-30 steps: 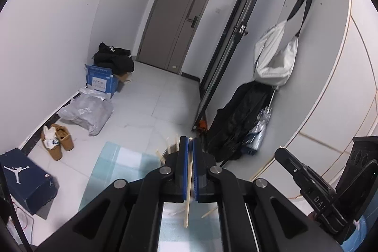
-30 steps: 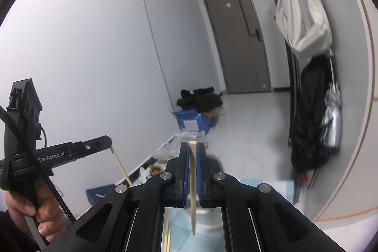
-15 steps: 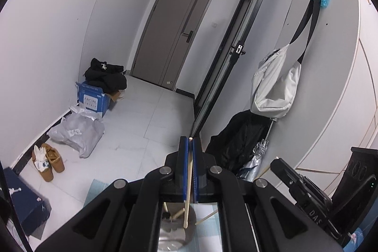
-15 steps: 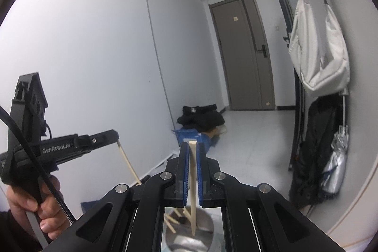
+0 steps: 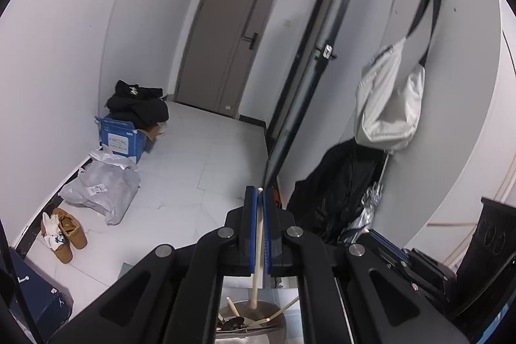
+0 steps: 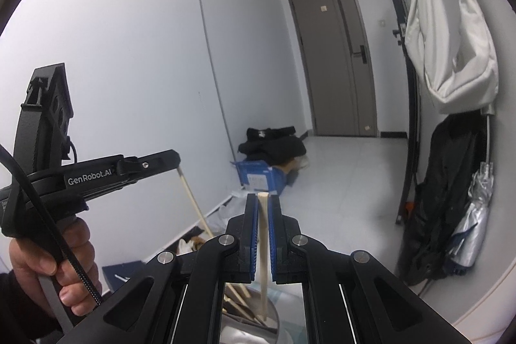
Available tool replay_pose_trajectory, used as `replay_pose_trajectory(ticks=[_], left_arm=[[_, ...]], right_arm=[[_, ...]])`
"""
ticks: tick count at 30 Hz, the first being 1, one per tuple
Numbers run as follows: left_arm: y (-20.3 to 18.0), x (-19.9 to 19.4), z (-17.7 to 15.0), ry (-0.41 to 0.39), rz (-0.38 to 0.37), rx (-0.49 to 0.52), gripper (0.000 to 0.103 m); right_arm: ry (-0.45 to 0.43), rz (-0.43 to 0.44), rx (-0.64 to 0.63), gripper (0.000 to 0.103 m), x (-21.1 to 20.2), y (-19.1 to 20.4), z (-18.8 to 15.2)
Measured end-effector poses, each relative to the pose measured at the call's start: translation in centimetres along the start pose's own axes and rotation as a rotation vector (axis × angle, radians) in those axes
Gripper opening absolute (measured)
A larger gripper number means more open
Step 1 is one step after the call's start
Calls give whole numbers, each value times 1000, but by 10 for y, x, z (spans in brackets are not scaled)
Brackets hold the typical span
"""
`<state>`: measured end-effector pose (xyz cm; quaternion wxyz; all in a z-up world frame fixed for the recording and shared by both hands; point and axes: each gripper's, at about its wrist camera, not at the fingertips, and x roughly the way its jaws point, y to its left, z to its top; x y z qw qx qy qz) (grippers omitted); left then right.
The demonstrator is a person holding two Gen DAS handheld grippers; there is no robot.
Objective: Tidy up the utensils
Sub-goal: 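Carry both chopsticks over the white holder and lower them in with both grippers, then open both grippers to release the chopsticks and pull back from the holder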
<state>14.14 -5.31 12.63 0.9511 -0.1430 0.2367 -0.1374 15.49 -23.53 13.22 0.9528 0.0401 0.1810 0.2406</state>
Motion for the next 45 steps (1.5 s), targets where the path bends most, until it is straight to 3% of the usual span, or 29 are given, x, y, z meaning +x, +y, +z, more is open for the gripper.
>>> replay_pose_trajectory(ticks=[14,21,29,37,39,44,45], left_arm=[[-1,24,-22,128,-44,72,0],[0,37,-32,229,-59,96,0],[7,57,-42,380,-105,38,0],[16,53,-45,424,-122,-23,1],[18,47,-43,415,-110,-40,4],[19,36,-38,387,-101,-53,27],[19,33,-37,380,-98,-55,27]], right_arm=[[53,25,-83,5,13,9,-28],[102,26,-116,5,28,15,-50],[157,25,-50,5,46,-1,-67],[195,52,0,6,52,-9,-77],[207,65,21,9,53,-11,-80],[197,86,34,9,42,-8,-79],[191,86,32,9,40,-7,-78]])
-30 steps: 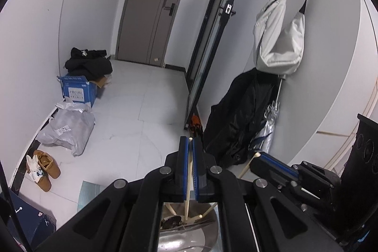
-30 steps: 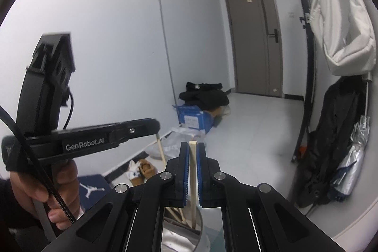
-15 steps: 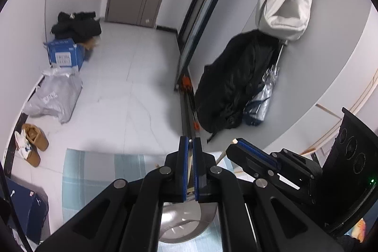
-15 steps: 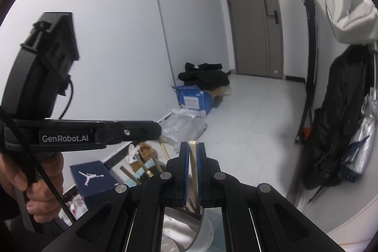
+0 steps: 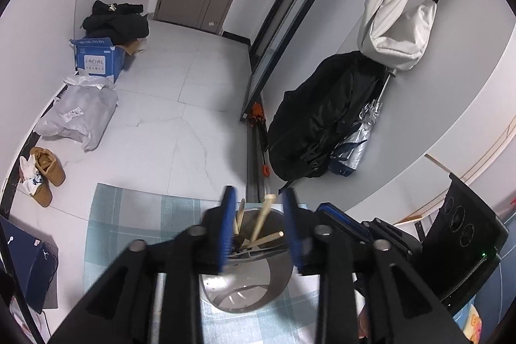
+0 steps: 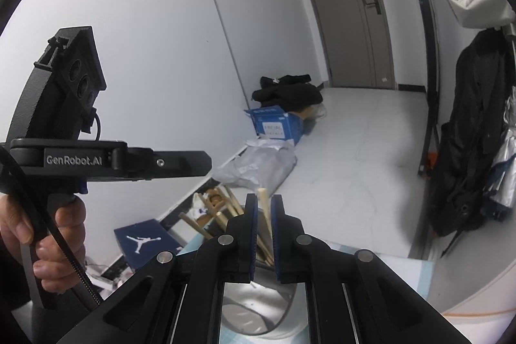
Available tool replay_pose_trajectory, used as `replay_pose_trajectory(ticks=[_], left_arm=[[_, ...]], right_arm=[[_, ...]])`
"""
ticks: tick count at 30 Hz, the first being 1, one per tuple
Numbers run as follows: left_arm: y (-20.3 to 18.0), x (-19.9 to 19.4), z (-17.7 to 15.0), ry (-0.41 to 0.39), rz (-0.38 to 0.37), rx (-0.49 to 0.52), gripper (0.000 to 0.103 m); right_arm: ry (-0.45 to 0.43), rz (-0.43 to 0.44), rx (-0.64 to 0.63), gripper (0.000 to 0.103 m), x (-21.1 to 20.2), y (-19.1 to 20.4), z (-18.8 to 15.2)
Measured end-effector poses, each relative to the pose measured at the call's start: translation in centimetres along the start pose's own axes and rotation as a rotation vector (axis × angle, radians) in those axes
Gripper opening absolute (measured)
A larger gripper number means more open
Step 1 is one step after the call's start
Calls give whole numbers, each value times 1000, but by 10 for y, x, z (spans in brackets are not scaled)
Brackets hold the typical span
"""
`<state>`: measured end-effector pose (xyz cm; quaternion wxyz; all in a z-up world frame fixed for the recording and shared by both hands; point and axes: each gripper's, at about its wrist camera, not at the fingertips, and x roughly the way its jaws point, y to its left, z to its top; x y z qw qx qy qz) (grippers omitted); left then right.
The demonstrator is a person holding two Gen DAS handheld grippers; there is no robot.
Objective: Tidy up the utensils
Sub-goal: 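Open both grippers to release the chopsticks and pull back from the holder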
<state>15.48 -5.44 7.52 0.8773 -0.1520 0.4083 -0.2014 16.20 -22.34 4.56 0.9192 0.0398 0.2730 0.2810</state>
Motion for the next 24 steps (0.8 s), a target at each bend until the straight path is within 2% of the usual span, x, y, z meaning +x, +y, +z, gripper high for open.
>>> replay_pose_trajectory(ticks=[3,7,9,11,12,15,17,20,24], left_arm=[[-1,-12,-2,-26,22,4,32],[4,-34,-7,-95,90,-23,52],[8,-45,-12,-129,120,-42,54],[9,-57,-19,-167,164,-64,63],[8,-64,-23,-189,188,-70,65],[4,-79,-34,-238,230,-59,74],[-2,-90,-44,-284,236,-35,85],[-8,-103,-58,-337,262,-2,93],[-6,-115,-73,-393,299,-3,100]], right_arm=[[-12,-15,7,10,-10,2,0],[-30,-46,28,23,-28,6,-2],[-42,-55,29,28,-36,8,-3],[-59,-64,30,37,-47,14,-6],[-67,-65,29,38,-53,18,-7],[-81,-68,22,41,-65,30,-13],[-91,-69,14,46,-73,39,-18],[-108,-67,7,54,-83,52,-24],[-125,-77,4,59,-95,67,-38]])
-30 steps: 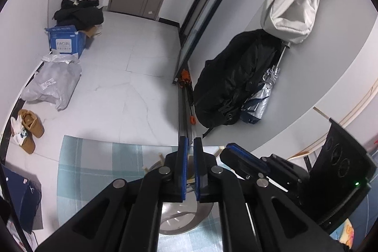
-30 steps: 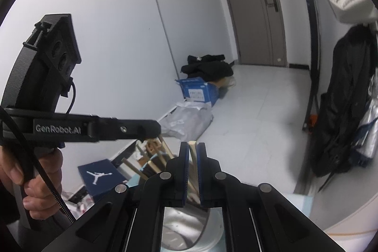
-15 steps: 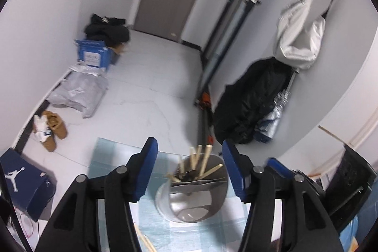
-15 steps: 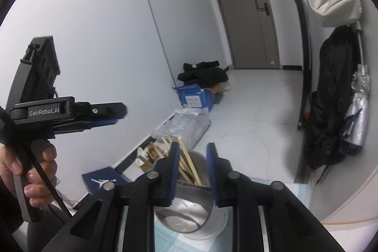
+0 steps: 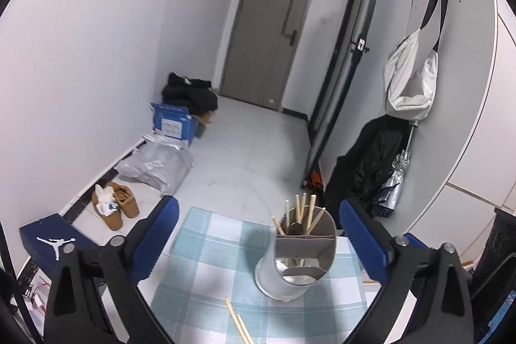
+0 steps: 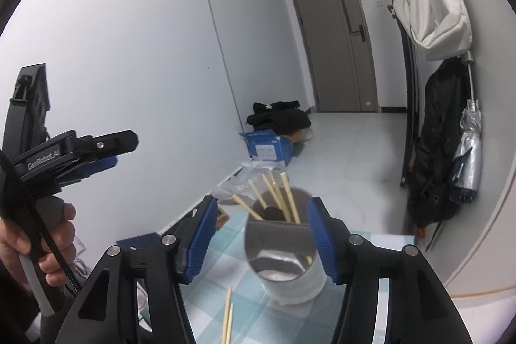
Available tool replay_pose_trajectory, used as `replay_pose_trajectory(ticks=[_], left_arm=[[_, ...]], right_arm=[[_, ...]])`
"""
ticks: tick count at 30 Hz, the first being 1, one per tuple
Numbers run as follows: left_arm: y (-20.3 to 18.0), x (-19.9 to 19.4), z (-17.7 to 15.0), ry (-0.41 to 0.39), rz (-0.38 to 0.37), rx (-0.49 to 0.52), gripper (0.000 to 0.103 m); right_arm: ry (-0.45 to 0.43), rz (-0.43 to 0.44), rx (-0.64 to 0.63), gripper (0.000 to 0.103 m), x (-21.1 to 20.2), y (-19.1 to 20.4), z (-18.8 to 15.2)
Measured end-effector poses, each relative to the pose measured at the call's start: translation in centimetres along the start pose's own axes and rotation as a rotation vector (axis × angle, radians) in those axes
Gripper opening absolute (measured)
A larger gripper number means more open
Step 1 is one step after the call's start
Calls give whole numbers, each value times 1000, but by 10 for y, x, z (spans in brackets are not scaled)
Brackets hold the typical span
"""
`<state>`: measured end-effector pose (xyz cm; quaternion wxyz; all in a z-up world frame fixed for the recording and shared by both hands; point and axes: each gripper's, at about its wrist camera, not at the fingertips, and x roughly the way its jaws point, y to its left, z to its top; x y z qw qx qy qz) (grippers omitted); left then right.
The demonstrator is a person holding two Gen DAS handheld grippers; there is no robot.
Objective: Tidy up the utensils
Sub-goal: 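Open both grippers to release the chopsticks and pull back from the holder, then move both grippers down to the last two chopsticks on the cloth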
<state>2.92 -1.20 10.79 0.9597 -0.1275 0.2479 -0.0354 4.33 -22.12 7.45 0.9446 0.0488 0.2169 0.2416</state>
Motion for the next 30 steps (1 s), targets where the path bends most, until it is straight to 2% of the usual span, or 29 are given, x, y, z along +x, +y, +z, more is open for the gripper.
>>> replay_pose_trajectory(ticks=[2,9,13,30], left_arm=[[3,-4,-7,-17,15,-3,102],[11,-12,-34,-42,60,34,102],[22,-8,-47,-33,87,22,102],[69,46,-99,160,157,-95,102]], right_arm=[[-2,-3,1,66,-4,4,-5],[11,-15,-17,71,-11,21,-28],[39,-23,-30,73,-6,27,-43],[240,-52,-85,73,50,36,-105]])
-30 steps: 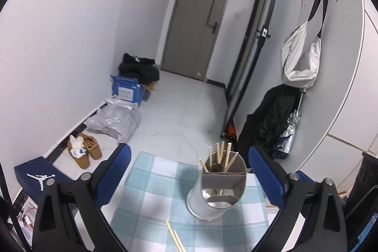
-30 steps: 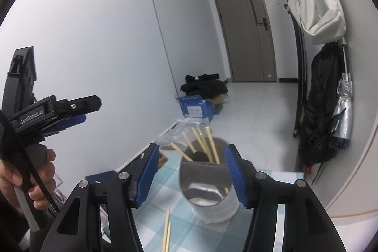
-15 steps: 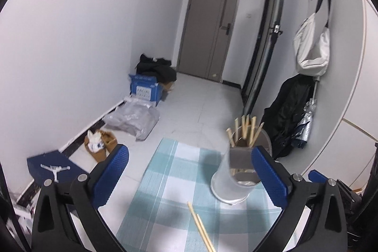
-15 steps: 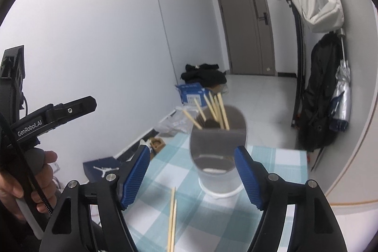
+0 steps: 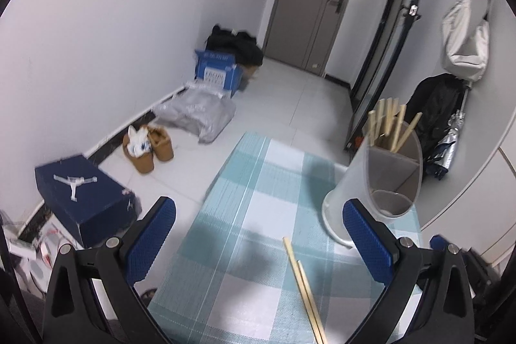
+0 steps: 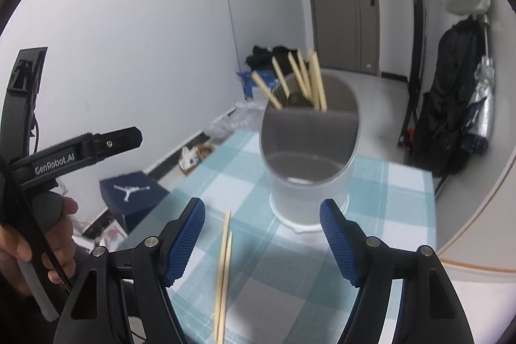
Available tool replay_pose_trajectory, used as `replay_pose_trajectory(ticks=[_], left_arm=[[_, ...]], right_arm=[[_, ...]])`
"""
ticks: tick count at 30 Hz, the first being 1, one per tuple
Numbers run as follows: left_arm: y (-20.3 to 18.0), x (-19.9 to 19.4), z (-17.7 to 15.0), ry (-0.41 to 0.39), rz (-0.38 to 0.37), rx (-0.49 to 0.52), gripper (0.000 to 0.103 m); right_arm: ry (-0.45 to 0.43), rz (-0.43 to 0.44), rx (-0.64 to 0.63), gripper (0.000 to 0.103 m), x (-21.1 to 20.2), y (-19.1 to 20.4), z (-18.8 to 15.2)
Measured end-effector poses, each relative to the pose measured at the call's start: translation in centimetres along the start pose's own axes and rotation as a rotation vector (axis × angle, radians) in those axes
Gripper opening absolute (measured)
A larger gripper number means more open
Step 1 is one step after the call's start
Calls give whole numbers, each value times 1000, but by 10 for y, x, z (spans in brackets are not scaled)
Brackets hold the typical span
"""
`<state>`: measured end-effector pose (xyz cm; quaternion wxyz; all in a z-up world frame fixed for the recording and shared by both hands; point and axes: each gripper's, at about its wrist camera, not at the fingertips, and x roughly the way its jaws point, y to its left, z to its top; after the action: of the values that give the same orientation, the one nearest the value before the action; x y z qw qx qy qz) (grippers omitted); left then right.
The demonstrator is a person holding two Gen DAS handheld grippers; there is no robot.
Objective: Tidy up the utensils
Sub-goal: 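Move both grippers down to the last two chopsticks on the cloth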
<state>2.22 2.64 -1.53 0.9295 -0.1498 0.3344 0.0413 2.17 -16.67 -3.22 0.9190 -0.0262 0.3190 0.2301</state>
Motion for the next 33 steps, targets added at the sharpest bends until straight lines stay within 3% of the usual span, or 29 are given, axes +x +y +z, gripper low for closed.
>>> replay_pose_trajectory(ticks=[7,12,14,18,26,33], left_arm=[[12,17,0,85,19,-39,102],[21,27,1,141,30,-71,102],[24,29,1,148,30,-80,102],[31,31,3,172,24,-115,102],[35,33,3,203,12,-148,102],[41,35,3,220,9,-172,102]], right_arm=[[136,4,10,73,40,4,-14],[276,63,44,73,78,7,-30],[315,61,45,65,90,9,-34],[353,49,1,59,102,20,-41],[411,14,-58,34,118,30,-52],[419,-3,-59,29,121,31,-51]])
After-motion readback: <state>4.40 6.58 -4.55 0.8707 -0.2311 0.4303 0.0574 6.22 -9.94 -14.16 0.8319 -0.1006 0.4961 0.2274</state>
